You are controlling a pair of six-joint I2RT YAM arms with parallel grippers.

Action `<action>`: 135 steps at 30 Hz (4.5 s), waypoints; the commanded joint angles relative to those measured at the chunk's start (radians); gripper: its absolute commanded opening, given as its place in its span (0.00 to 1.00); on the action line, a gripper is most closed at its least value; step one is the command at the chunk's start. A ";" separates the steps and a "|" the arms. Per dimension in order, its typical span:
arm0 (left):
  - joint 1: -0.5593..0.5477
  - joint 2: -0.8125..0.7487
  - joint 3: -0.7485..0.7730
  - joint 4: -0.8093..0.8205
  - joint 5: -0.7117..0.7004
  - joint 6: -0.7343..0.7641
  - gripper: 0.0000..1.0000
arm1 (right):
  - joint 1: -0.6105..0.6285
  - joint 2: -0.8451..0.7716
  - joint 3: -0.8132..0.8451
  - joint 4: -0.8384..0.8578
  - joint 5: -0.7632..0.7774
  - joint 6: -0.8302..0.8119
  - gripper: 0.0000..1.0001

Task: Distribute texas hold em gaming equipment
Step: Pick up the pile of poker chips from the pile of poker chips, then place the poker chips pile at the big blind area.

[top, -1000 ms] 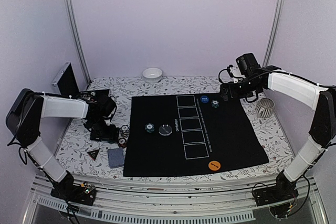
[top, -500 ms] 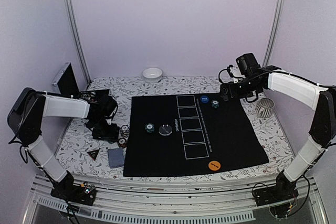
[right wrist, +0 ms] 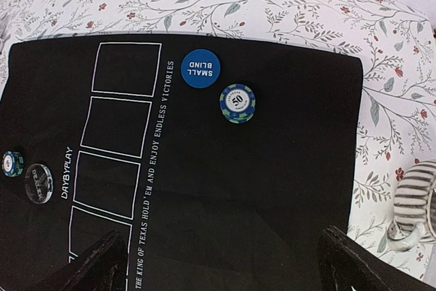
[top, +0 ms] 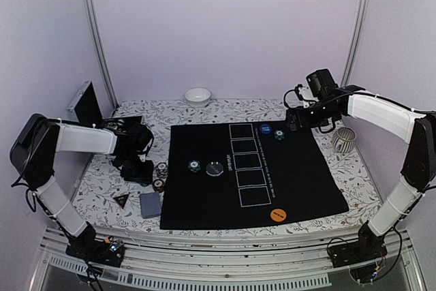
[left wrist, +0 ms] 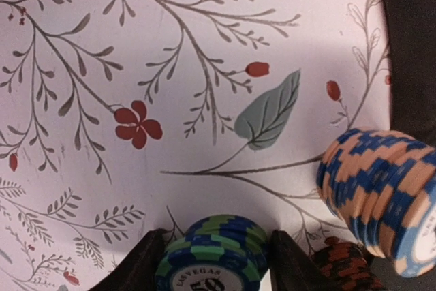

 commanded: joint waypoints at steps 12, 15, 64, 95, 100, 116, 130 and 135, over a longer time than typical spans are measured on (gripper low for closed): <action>-0.015 0.011 -0.029 -0.068 -0.006 0.026 0.00 | -0.014 -0.034 0.010 0.002 -0.004 0.002 0.99; -0.015 -0.004 -0.024 -0.074 -0.013 0.014 0.00 | -0.014 -0.037 0.014 0.000 -0.003 0.001 0.99; -0.821 0.404 0.814 -0.174 0.199 0.628 0.00 | -0.069 -0.155 -0.049 0.020 -0.122 0.043 0.99; -0.801 0.628 0.904 -0.184 0.197 0.642 0.00 | -0.069 -0.155 -0.103 0.029 -0.123 0.034 0.99; -0.799 0.636 0.912 -0.186 0.172 0.650 0.10 | -0.069 -0.154 -0.101 0.031 -0.127 0.033 0.99; -0.797 0.631 0.936 -0.186 0.148 0.655 0.53 | -0.069 -0.140 -0.089 0.029 -0.141 0.028 0.99; -0.797 0.442 0.986 -0.181 0.184 0.669 0.71 | -0.069 -0.129 -0.061 0.025 -0.134 0.040 0.99; -0.751 0.270 0.907 -0.105 0.183 0.635 0.98 | -0.076 -0.170 -0.059 0.029 -0.068 0.063 0.99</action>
